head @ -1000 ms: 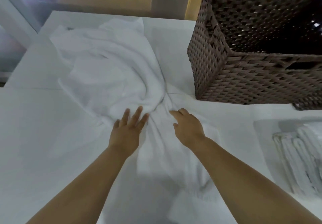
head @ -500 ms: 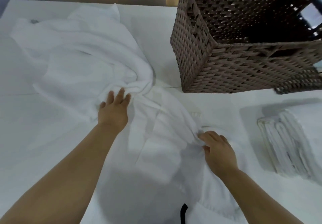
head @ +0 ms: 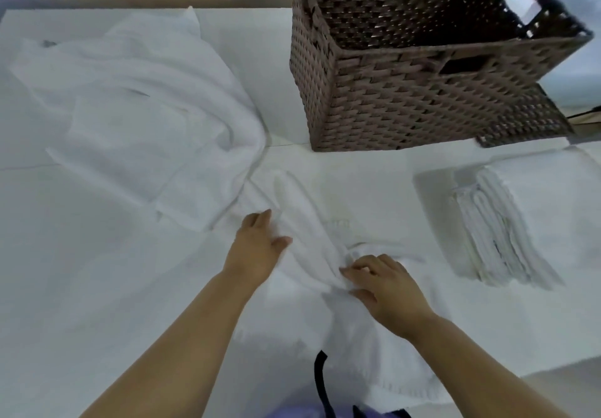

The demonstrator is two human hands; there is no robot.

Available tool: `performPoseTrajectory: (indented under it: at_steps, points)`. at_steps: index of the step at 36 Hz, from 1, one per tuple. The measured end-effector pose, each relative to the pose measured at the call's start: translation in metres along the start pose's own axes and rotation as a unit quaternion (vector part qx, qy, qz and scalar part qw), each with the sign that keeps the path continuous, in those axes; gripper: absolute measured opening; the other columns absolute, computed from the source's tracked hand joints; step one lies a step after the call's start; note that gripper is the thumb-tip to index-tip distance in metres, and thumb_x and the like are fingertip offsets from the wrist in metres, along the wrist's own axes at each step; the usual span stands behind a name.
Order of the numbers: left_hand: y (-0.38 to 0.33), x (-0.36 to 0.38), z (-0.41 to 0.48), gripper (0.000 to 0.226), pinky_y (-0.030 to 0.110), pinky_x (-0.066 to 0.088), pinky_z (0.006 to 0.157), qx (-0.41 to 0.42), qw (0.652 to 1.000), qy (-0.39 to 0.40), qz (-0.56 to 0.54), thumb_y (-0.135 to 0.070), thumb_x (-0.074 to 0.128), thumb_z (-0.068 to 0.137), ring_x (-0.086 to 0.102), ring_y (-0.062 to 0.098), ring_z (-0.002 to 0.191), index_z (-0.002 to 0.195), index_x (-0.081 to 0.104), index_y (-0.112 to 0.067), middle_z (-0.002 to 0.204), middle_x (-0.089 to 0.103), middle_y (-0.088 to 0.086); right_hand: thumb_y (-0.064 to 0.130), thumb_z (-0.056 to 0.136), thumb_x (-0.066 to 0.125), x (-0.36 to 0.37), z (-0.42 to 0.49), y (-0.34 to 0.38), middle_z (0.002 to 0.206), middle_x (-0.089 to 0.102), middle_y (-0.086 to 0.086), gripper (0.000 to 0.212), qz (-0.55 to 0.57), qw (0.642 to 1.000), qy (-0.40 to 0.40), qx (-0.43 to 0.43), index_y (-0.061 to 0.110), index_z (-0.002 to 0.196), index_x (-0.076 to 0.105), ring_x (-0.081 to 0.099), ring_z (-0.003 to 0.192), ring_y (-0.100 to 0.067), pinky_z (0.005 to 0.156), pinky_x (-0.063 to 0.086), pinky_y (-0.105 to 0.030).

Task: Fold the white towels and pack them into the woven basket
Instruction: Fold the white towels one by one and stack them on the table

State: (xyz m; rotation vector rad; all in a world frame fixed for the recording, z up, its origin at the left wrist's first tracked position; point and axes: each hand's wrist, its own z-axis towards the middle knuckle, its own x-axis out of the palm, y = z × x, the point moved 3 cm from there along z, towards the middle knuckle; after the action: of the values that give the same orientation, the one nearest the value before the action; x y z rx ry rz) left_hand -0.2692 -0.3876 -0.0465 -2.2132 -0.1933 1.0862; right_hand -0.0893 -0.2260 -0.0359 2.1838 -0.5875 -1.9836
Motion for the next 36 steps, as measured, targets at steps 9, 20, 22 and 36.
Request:
performPoseTrajectory:
  at_steps: [9,20,22,36]
  points:
    - [0.001,0.026,-0.032,0.051,0.022,0.038,0.085,-0.015,1.000,0.013,0.008,-0.017,0.062,0.086,0.051,0.020,0.115,0.135,0.045,-0.018,0.131,0.051,0.005,0.042,0.092,0.053,-0.011,-0.013,-0.056,0.127,0.045,0.004,0.044,0.043,0.961,0.093,0.257,0.022,0.131,0.048,0.044,0.116,-0.021,0.089,0.043,-0.028]
    - [0.019,0.029,-0.086,0.067,0.025,0.042,0.055,-0.085,0.995,-0.019,0.057,-0.007,0.053,0.081,0.056,0.016,0.069,0.141,0.030,-0.027,0.091,0.054,-0.003,0.048,0.083,0.063,0.002,-0.019,-0.058,0.114,0.063,-0.004,0.051,0.044,0.936,0.197,0.287,0.016,0.122,0.055,0.060,0.102,-0.025,0.084,0.050,-0.034]
    - [0.021,0.027,-0.095,0.065,0.026,0.042,0.052,-0.097,0.993,-0.028,0.054,-0.006,0.052,0.081,0.057,0.016,0.067,0.139,0.033,-0.027,0.090,0.058,0.000,0.049,0.086,0.059,-0.006,-0.018,-0.058,0.116,0.061,-0.004,0.048,0.047,0.944,0.155,0.286,0.018,0.122,0.055,0.056,0.109,-0.027,0.089,0.049,-0.038]
    - [0.014,0.027,-0.134,0.053,0.026,0.042,0.060,-0.132,0.977,-0.163,0.035,0.000,0.051,0.078,0.056,0.019,0.071,0.126,0.052,-0.023,0.084,0.058,-0.005,0.028,0.088,0.063,-0.086,-0.029,-0.082,0.085,0.052,0.005,0.021,0.200,0.940,-0.203,0.188,0.022,0.089,0.043,0.052,0.074,-0.015,0.057,0.038,-0.028]
